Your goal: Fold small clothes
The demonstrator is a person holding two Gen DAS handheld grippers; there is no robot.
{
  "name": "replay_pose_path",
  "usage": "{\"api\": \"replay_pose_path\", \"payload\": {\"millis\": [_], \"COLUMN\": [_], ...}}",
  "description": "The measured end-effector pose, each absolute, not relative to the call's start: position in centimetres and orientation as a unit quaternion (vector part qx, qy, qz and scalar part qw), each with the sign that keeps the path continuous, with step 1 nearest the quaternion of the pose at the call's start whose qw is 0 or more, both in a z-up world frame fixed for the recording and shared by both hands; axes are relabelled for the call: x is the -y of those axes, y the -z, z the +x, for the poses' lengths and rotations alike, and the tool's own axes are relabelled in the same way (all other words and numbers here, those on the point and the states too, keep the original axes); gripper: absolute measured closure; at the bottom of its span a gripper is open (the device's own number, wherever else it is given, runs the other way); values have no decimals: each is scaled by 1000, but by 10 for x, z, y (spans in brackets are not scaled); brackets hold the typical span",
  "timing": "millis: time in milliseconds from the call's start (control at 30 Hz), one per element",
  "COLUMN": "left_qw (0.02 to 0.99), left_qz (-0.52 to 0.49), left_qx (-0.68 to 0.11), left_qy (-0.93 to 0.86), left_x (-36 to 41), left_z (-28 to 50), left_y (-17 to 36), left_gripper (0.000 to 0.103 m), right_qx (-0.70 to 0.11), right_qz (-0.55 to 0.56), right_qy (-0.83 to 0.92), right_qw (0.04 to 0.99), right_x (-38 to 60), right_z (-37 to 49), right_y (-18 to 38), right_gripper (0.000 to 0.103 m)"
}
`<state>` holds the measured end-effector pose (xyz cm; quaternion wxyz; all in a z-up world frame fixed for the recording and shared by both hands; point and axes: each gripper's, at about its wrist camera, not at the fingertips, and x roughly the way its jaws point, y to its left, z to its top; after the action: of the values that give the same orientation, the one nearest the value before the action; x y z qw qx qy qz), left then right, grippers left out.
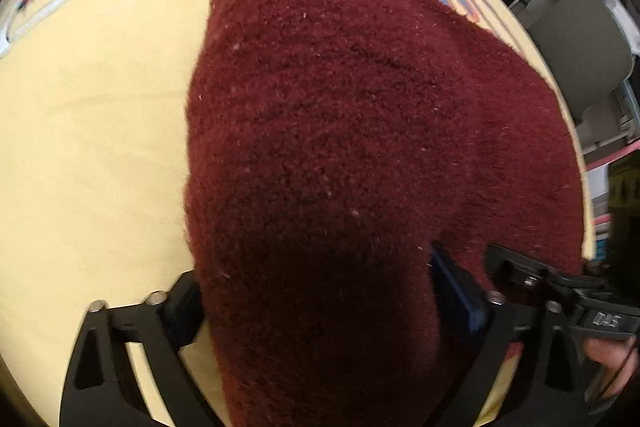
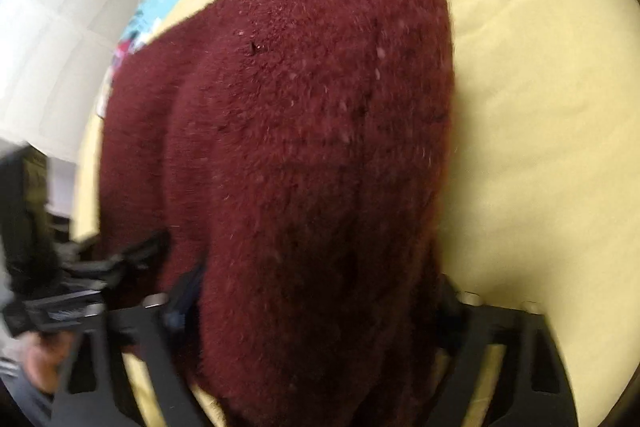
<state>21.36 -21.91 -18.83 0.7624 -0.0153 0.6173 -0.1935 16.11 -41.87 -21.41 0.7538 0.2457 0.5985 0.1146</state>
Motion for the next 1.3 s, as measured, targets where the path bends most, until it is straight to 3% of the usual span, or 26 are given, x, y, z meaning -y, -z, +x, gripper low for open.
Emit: {"api": "replay_pose_path", "payload": {"millis": [133,233,600,900,1033,1200,1300], "left_qw": [770,766,786,780,786,781,785], "left_qz": [27,10,-10,-18,-27,-30,-42], "left_qx": [-599,-598,-558,-588,-583,-592,-593], "left_qy": [217,235,265,213,206,195,175], "left_x": [229,220,133,72,62,64,60], "left_z": [205,204,205,176,165,169,168], "left_y": [172,158,83,136,156,147,135], "left_gripper": [43,50,52,51,40,30,26], "right_qx": [-595,-593,-531,-556,-583,-595,-587], "right_qz": [250,225,218,194,180,124,86], "right_qy": [-118,-102,-114,-142,-121,-105,-96], "right_qw": [755,766,811,796,783,787,799], "right_x": [416,404,351,274,260,260,258], "right_z": [158,155,146,151,149,147,144], "right_y": [205,187,100,138,174,168,155], "right_gripper": [51,58,59,59,52,24,23]}}
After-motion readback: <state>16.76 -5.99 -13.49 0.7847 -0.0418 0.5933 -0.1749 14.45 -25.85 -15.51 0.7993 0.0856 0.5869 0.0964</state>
